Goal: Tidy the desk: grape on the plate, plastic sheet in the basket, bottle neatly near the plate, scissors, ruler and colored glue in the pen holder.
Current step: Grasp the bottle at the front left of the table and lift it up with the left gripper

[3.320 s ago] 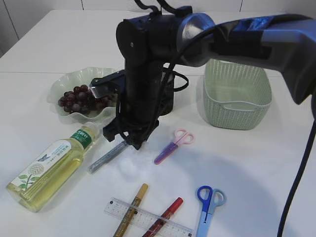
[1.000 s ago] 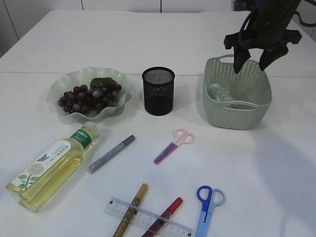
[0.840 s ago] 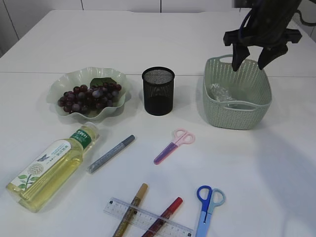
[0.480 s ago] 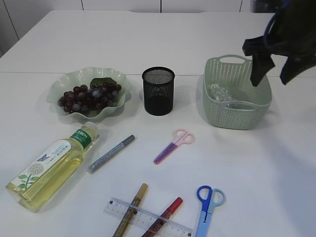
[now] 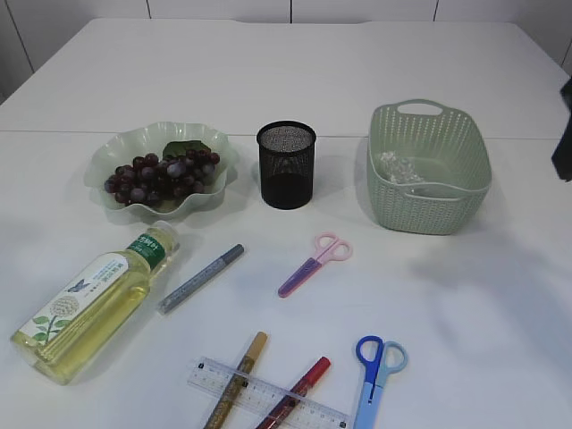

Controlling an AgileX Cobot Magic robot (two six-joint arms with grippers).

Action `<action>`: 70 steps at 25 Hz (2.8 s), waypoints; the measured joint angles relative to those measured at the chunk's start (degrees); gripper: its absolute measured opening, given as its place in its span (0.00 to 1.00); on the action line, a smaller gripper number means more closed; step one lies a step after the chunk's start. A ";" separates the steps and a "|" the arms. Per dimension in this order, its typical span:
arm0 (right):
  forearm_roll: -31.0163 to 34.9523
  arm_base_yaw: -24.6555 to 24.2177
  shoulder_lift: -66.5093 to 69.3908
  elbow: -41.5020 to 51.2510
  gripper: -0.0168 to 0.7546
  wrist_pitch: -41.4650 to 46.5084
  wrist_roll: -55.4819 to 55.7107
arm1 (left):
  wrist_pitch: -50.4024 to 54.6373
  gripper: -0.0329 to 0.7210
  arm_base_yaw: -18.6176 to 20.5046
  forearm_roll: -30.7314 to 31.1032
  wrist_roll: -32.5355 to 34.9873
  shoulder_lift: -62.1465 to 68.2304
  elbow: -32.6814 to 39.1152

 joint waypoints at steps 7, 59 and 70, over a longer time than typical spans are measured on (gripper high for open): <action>0.47 0.00 -10.94 0.99 0.70 0.41 0.07 | -1.18 0.82 0.00 4.57 2.58 15.15 0.00; 5.83 0.00 -22.46 14.80 0.70 0.55 1.41 | -11.71 0.89 0.00 7.20 14.08 50.47 -9.40; 6.05 0.00 -22.46 14.80 0.70 0.55 1.41 | -12.46 0.84 0.00 7.20 14.08 53.93 -9.40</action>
